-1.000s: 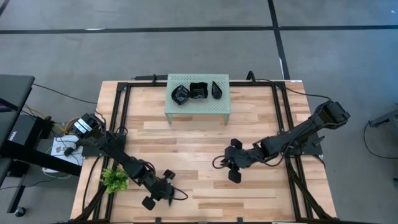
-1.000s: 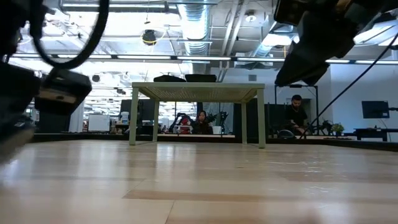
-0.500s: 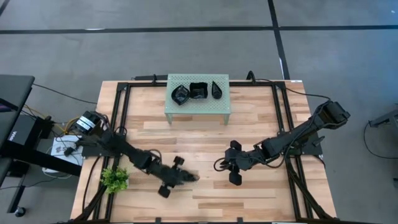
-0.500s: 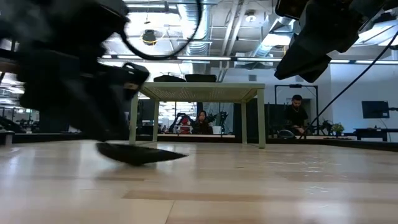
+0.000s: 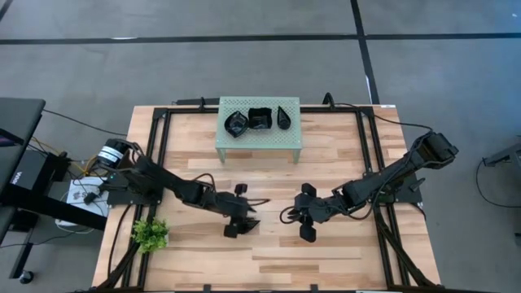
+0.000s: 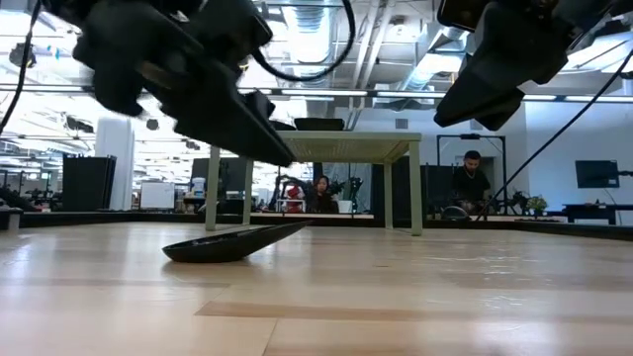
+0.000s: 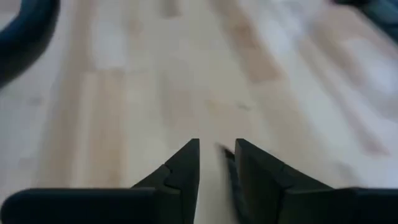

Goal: Pick & Place Mini shaped plates
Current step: Stack the drop-shaped plate on top of the other drop-shaped plate on the shelf

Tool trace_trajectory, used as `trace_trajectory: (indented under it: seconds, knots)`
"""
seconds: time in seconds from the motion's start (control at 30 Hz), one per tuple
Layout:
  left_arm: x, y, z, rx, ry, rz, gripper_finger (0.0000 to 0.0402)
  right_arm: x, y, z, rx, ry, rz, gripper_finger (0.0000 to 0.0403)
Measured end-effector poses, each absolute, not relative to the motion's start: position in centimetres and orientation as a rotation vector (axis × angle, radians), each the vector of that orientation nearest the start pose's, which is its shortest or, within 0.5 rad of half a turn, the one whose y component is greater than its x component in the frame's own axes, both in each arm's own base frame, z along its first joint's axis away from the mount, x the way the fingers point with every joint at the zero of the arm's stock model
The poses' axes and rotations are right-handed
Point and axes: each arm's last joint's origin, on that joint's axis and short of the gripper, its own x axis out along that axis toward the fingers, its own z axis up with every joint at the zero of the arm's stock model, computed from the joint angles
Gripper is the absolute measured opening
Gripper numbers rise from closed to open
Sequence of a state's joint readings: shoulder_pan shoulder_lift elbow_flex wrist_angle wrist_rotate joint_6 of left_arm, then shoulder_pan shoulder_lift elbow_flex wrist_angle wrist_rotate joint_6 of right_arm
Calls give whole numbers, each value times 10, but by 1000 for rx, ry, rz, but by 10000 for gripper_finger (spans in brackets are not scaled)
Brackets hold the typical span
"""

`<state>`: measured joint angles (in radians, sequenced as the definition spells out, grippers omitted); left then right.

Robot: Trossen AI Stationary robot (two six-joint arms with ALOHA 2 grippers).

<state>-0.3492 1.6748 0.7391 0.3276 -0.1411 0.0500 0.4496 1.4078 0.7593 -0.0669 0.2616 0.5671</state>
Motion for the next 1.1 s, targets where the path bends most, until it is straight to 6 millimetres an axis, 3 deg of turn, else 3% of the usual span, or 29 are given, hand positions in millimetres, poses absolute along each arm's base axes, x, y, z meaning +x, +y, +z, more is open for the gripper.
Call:
trace_trajectory:
  seconds: [0.13, 0.3, 0.5, 0.7, 1.1]
  knots:
    - [289, -114, 160, 112, 645, -319, 104, 256, 115, 201, 293, 696, -18, 56]
    - [278, -118, 160, 34, 736, -261, 104, 256, 115, 201, 293, 694, -20, 56]
    - [285, -109, 148, 83, 755, -193, 104, 257, 114, 201, 284, 682, -46, 56]
    - [290, -110, 128, 60, 810, -260, 104, 257, 114, 201, 284, 681, -47, 56]
    - [297, -104, 128, 40, 769, -238, 104, 258, 111, 201, 248, 661, -89, 56]
